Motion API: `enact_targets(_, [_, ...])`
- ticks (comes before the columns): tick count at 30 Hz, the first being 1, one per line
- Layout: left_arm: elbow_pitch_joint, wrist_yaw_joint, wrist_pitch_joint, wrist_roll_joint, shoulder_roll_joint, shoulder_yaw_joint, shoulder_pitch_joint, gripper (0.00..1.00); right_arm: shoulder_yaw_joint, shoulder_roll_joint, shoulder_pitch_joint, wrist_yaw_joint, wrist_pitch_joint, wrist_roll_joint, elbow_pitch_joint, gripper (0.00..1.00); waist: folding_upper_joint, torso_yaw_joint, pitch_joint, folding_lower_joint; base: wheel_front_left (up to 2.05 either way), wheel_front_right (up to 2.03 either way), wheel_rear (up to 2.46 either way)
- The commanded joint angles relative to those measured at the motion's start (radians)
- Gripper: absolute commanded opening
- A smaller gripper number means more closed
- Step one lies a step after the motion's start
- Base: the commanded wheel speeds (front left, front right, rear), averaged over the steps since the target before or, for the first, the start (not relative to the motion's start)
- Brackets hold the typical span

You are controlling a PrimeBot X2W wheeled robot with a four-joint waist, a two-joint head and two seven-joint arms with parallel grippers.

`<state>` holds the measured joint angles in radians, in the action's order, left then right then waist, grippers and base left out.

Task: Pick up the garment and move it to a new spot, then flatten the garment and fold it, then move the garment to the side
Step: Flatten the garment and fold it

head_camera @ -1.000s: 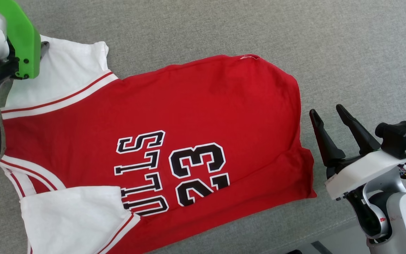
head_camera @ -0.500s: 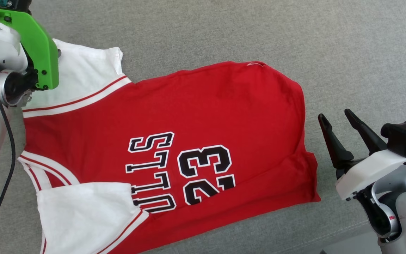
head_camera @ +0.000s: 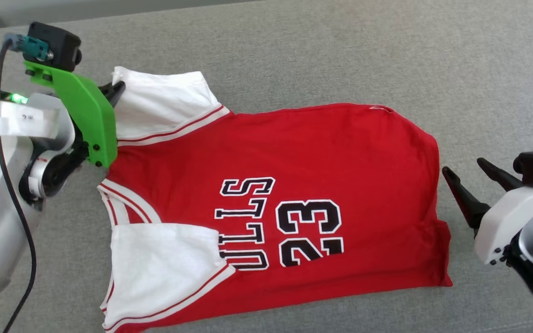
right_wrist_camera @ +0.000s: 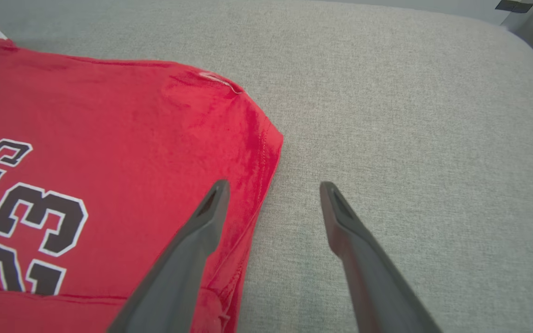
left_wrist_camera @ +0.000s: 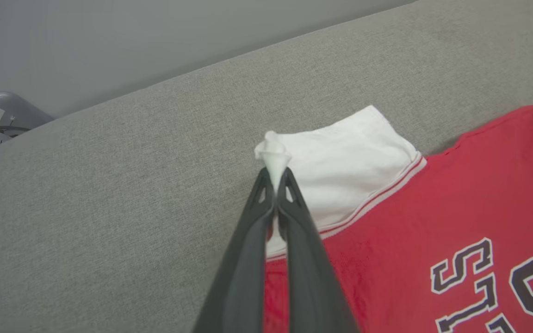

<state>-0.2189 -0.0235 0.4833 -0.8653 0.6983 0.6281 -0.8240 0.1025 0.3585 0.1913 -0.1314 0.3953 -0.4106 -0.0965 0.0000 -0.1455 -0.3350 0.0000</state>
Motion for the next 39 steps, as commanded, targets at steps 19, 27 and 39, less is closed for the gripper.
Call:
enact_targets(19, [0.31, -0.103, -0.036, 0.041, -0.003, 0.017, 0.077, 0.0, 0.185, 0.193, 0.433, 0.001, 0.45, -0.151, 0.239, 1.0, 0.0, 0.169, -0.087, 0.0, 0.0, 0.0, 0.0])
enact_targets(27, [0.278, -0.075, -0.061, 0.058, -0.038, 0.044, 0.055, 0.0, 0.308, 0.223, 0.471, 0.001, 0.457, -0.178, 0.332, 1.0, 0.0, 0.195, -0.114, 0.0, 0.0, 0.0, 0.0])
enact_targets(39, [0.193, -0.06, -0.103, 0.056, -0.057, 0.044, 0.053, 0.0, 0.352, 0.231, 0.482, 0.001, 0.333, -0.234, 0.436, 0.0, 0.0, 0.204, -0.085, 0.0, 0.0, 0.0, 0.0])
